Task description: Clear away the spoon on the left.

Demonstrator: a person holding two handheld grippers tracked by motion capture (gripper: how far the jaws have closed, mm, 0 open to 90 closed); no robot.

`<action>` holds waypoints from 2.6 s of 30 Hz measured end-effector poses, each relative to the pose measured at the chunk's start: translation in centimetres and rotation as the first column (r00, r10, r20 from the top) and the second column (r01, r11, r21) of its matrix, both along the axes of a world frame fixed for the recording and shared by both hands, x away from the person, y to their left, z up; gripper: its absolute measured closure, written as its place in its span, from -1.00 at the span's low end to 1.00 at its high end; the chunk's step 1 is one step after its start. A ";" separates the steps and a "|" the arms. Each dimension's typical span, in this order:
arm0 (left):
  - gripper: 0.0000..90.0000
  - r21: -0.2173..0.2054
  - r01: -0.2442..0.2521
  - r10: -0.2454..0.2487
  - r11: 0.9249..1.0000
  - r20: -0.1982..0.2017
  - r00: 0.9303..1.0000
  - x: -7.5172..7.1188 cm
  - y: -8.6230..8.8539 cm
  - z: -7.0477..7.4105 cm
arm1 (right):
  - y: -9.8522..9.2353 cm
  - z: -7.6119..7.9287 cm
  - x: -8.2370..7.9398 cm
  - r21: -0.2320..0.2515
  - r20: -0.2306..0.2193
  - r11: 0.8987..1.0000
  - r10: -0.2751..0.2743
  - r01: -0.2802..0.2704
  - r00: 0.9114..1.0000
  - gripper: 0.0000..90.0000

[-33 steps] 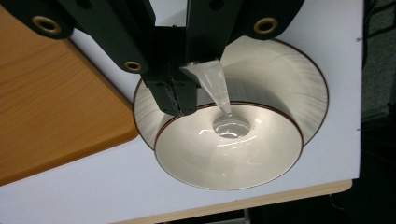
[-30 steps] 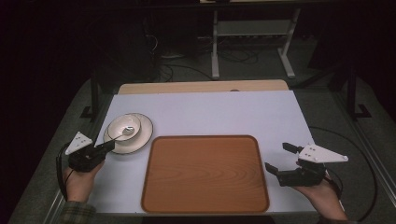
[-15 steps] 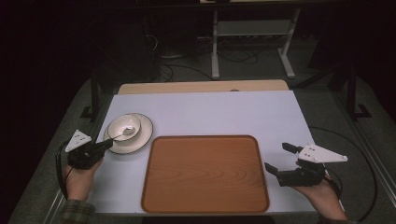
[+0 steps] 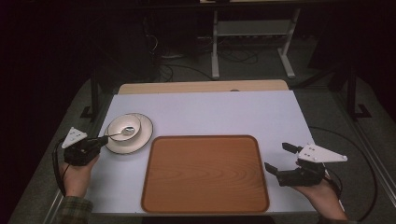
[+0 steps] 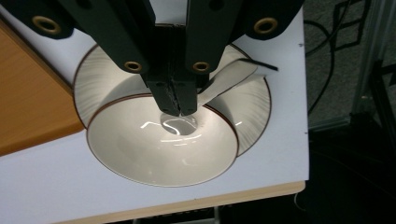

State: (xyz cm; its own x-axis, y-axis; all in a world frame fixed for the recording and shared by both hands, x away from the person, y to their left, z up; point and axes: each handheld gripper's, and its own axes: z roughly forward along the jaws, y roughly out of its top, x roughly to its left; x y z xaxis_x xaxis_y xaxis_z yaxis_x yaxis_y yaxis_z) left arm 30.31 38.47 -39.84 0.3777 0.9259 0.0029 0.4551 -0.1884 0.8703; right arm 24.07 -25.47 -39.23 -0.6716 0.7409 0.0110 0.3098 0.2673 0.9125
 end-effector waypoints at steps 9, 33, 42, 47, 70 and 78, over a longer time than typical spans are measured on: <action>1.00 -0.001 -0.028 0.028 1.000 0.010 1.000 0.7 0.5 0.2 | 0.0 0.0 0.0 0.000 -0.002 1.000 -0.002 0.002 1.000 -0.86; 1.00 0.030 -0.080 0.080 0.996 0.017 0.997 3.7 1.2 0.1 | 0.1 -0.1 0.1 -0.001 -0.007 1.000 -0.004 0.004 1.000 -0.85; 1.00 0.017 -0.092 0.092 0.996 0.025 0.995 4.6 1.5 0.1 | 0.1 -0.1 0.1 -0.002 -0.006 1.000 -0.005 0.005 1.000 -0.85; 1.00 0.015 -0.097 0.096 0.995 0.027 0.995 5.0 1.6 0.2 | 0.1 -0.2 0.1 0.000 -0.008 1.000 -0.009 0.009 1.000 -0.85; 0.81 -0.050 -0.069 0.069 0.996 0.003 0.998 3.9 1.0 0.9 | 0.0 -0.1 0.0 -0.007 -0.003 1.000 -0.017 0.017 1.000 -0.85; 0.06 -0.084 -0.083 0.079 0.993 -0.058 0.995 3.1 0.9 0.8 | -0.1 0.0 0.0 -0.003 0.003 1.000 -0.014 0.014 1.000 -0.85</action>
